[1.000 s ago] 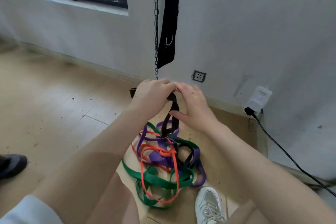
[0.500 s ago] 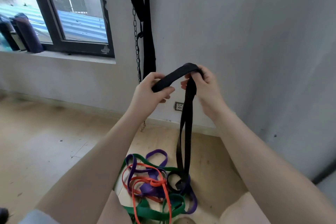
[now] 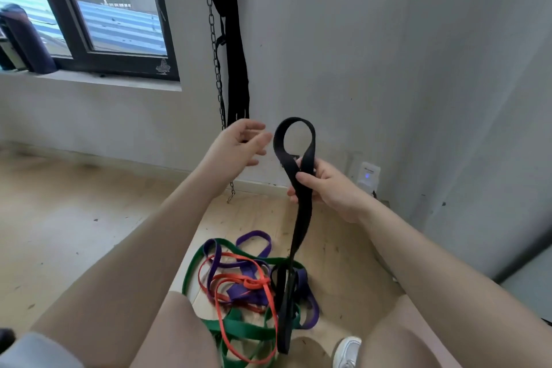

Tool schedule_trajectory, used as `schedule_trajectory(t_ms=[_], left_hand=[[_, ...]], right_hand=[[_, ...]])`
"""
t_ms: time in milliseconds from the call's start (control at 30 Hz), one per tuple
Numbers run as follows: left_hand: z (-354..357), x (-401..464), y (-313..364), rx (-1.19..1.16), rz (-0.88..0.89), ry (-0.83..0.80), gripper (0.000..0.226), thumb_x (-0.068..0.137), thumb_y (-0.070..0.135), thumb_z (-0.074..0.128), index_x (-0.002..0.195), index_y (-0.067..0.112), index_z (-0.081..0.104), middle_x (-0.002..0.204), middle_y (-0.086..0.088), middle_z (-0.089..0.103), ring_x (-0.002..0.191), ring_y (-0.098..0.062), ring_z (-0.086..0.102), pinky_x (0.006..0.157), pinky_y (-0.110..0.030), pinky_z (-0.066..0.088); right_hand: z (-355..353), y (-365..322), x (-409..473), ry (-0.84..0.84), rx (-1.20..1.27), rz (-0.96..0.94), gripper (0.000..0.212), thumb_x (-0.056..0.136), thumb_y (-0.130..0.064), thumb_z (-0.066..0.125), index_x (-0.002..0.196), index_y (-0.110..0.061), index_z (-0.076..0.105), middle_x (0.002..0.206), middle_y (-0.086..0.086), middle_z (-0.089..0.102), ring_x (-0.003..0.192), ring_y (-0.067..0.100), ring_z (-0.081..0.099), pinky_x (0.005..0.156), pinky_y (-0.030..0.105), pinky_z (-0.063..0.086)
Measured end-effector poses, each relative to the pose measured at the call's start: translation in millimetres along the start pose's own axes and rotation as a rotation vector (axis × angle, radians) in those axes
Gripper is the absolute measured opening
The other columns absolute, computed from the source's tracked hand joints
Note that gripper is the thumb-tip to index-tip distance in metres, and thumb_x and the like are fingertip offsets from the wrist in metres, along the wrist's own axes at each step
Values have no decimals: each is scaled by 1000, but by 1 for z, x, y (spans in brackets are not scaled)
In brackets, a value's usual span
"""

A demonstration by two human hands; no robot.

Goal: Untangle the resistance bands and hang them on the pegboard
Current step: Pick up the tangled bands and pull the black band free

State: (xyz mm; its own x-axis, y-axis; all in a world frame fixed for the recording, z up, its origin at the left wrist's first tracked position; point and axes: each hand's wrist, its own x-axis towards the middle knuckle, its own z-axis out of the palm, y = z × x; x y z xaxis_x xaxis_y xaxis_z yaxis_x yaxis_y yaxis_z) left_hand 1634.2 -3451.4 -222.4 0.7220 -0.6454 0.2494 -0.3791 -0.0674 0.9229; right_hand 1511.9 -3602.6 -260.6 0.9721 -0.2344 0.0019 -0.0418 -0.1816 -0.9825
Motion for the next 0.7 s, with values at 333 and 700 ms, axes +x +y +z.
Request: schedule_trajectory(t_ms=[333, 700], left_hand=[[26, -1, -24, -379, -311, 227, 21, 92, 7, 54, 112, 13, 48, 100, -11, 67, 85, -20, 70, 74, -31, 59], [-12, 0, -56, -43, -295, 185, 7, 87, 24, 63, 90, 18, 62, 74, 7, 53, 64, -6, 44, 64, -18, 37]], right_hand=[[8, 9, 9, -167, -122, 8, 24, 100, -17, 38, 120, -16, 51, 101, 11, 67, 92, 23, 67, 86, 36, 55], [-21, 28, 13, 321, 336, 111, 16, 97, -10, 45, 90, -3, 57, 65, 4, 46, 36, 5, 36, 36, 16, 29]])
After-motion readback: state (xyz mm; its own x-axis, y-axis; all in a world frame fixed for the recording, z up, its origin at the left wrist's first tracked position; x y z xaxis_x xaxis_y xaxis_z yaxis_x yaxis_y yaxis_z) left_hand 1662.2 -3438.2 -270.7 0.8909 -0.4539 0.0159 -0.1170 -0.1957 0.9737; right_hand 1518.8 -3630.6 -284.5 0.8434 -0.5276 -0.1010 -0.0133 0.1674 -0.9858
